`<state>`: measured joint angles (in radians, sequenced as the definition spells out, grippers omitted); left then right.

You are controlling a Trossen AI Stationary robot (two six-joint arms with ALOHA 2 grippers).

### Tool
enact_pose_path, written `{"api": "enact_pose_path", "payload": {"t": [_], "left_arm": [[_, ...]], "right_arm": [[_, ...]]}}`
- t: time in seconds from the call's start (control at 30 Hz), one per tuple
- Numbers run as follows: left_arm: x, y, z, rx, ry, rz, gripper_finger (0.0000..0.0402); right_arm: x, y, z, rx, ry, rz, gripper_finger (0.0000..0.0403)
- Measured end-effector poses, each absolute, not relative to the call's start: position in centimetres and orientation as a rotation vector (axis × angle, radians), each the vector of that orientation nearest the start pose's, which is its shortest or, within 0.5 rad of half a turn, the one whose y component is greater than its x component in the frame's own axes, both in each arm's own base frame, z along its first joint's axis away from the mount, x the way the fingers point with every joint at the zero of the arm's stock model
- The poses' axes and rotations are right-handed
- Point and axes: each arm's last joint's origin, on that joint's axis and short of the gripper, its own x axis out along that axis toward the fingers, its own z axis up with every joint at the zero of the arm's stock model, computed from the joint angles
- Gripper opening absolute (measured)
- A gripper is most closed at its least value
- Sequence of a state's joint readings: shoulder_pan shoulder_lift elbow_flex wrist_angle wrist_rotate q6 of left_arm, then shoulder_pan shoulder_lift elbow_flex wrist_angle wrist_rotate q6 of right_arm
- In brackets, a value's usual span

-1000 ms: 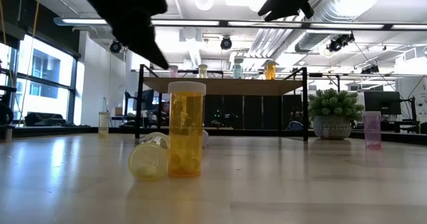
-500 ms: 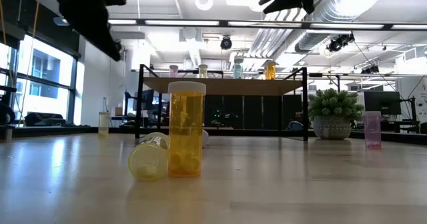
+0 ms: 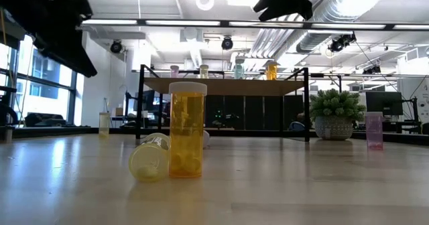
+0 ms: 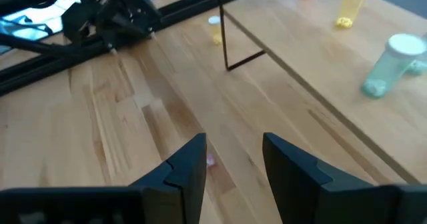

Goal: Pick and place medicine bottles onto shelf by color
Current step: Put the top yellow pill bottle aligned with the other yellow pill bottle on the shelf

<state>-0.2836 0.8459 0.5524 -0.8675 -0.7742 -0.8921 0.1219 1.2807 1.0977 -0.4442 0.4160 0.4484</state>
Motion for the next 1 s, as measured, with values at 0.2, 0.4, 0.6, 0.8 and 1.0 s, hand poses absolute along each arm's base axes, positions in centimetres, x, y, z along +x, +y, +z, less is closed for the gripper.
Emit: {"api": "enact_pose_path", "payload": {"t": [0.2,0.4,0.6,0.8,1.0], "left_arm": [[12.5,-1.9,18.7,-0.282,0.583,0.944,0.0216],[11.6,-1.5,16.5,-0.317,0.503,1.034,0.0216],[11.3,-1.3,14.1,-0.245,0.432,1.037,0.0216],[10.6,-0.7,12.1,-0.178,0.401,1.064,0.0216],[10.8,-0.1,11.7,-0.109,0.432,1.106,0.0216]], "right_arm": [[27.7,2.4,31.1,0.265,0.542,-0.413,0.0138],[27.8,2.4,31.3,0.265,0.520,-0.407,0.0138],[27.9,2.4,31.4,0.230,0.503,-0.396,0.0138],[27.9,2.0,31.6,0.127,0.482,-0.474,0.0138],[27.8,1.7,31.7,0.046,0.465,-0.577,0.0138]]}}
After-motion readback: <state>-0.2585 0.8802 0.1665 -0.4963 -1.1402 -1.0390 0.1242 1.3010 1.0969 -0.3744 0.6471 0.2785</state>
